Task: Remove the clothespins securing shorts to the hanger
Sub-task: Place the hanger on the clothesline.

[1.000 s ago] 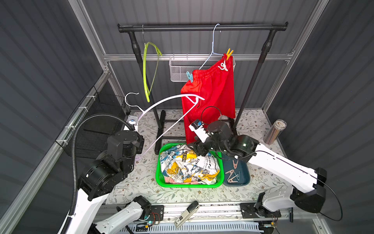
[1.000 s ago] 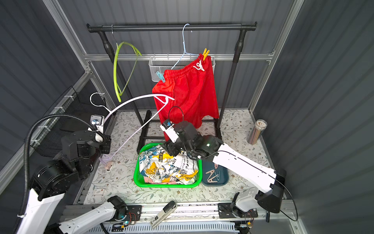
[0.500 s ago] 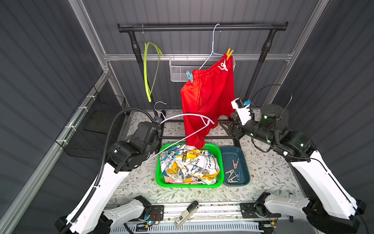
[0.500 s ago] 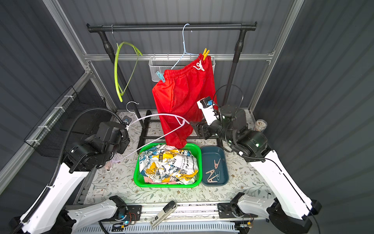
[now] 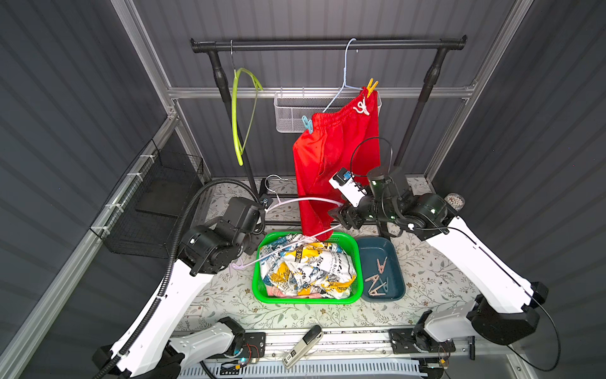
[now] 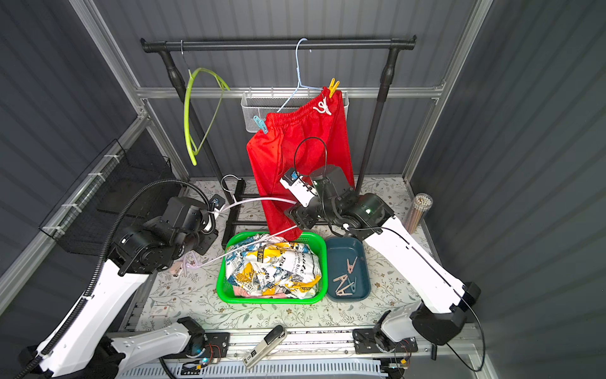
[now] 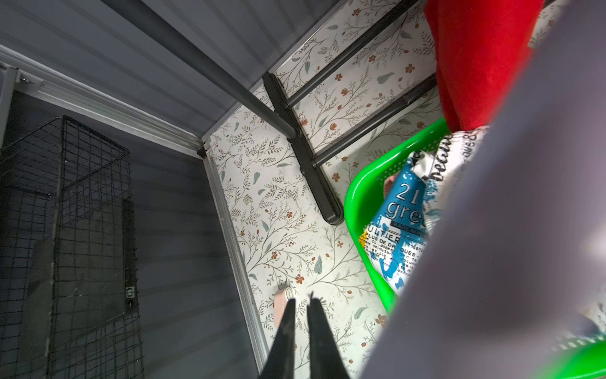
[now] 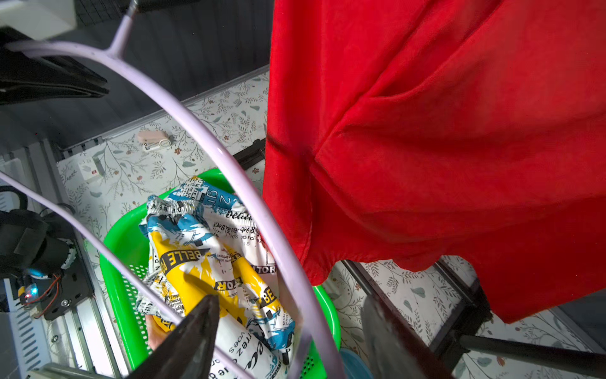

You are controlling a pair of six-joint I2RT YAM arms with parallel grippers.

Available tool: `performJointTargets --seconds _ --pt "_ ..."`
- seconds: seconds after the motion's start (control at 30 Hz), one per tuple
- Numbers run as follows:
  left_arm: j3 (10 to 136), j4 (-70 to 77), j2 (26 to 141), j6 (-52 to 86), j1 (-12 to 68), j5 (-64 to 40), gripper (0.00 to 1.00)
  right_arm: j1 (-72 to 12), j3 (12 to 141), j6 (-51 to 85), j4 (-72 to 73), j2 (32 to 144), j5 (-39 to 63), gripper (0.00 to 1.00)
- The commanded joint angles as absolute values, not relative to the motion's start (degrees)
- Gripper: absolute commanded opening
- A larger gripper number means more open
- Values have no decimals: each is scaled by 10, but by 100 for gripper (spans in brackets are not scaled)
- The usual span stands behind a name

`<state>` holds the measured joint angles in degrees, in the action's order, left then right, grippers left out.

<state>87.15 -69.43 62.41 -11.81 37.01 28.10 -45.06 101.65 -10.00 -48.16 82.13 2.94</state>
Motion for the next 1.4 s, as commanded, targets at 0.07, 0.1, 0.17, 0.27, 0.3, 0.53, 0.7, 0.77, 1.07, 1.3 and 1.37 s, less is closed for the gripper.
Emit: performJointTargets --seconds 0.07,0.1,0.17,0.27,0.3,0.53,0.7,0.77,1.07,1.3,1.37 --pt "869 -691 606 -129 368 218 0 -462 1030 -121 -475 832 7 57" --pt "867 -692 606 -130 368 211 0 -464 1026 -121 -467 833 2 53" --pt "863 -697 607 -130 368 197 0 -468 1014 -121 -449 832 -1 44" --pt "857 -704 611 -130 368 184 0 -477 1000 -126 -424 831 -11 42" --pt "855 -707 614 -130 368 181 0 -479 999 -128 -420 832 -11 41" --pt "855 -697 601 -129 368 163 0 -486 988 -141 -421 840 -20 16" --pt "858 -695 592 -112 368 130 2 -487 946 -147 -381 819 -38 2" --pt "861 -701 587 -99 368 107 8 -487 915 -152 -349 798 -51 0" --pt "847 -735 574 -29 368 -67 56 -483 740 -204 -162 657 -136 0" --pt "839 -703 590 -13 367 -174 59 -482 604 -287 -33 515 -159 0" --pt "837 -693 607 -14 367 -232 57 -476 608 -298 -44 503 -164 0"
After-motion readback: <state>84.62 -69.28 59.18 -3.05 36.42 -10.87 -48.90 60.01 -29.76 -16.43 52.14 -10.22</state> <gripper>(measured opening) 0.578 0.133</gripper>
